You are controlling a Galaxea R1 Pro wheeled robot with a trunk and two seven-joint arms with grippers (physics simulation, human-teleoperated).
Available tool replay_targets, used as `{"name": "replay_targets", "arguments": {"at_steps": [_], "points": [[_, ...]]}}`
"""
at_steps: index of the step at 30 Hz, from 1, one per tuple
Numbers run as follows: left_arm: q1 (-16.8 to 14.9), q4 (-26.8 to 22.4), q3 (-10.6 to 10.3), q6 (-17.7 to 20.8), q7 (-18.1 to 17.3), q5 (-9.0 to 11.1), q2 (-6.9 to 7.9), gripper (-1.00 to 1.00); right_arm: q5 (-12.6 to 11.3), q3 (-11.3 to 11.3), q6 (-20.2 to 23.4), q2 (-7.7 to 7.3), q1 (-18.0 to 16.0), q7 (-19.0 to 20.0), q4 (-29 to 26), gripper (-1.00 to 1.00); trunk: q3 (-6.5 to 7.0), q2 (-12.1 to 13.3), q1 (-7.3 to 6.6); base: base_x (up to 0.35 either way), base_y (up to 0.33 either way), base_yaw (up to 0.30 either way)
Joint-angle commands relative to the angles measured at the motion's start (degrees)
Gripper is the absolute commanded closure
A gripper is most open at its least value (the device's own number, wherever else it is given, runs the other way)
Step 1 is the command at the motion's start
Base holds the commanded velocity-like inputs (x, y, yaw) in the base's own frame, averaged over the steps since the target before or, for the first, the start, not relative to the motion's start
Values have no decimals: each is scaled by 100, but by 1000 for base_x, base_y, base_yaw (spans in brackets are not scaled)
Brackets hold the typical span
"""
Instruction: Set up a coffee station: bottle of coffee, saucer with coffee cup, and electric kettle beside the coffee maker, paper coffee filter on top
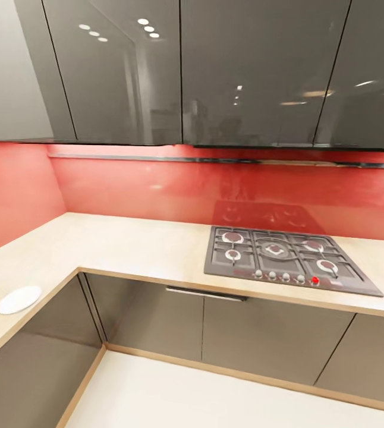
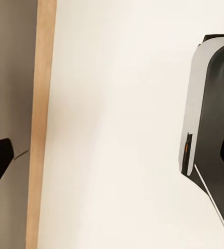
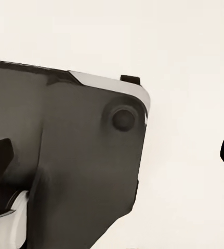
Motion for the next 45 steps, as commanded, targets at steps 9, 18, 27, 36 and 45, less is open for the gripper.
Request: {"name": "replay_targets", "arguments": {"at_steps": [9,18,27,36,45], "points": [[-1,-2,70,-19,13,-55,-9,-100,12,13,-53,267,-5,6,-272,-100,-21,-10,7,323,-77,41],[-1,-2,79,-26,13,-39,-17,-100,11,-11,-292,264,-5,-11,-287,-100,-65,-10,7,323,-77,211],[-1,0,80,-27,13,-30,-19,-100,17,-12,-307,261,-5,-15,-288,-100,-111,-10,7,323,-76,233],[-1,6,81,-27,13,-25,-20,-100,19,-11,-307,257,-5,-15,-288,-100,-158,-10,7,323,-24,234],[-1,7,87,-27,13,-25,-22,-100,19,-3,-307,255,-5,-15,-288,-100,-205,-10,7,324,-1,234]]}}
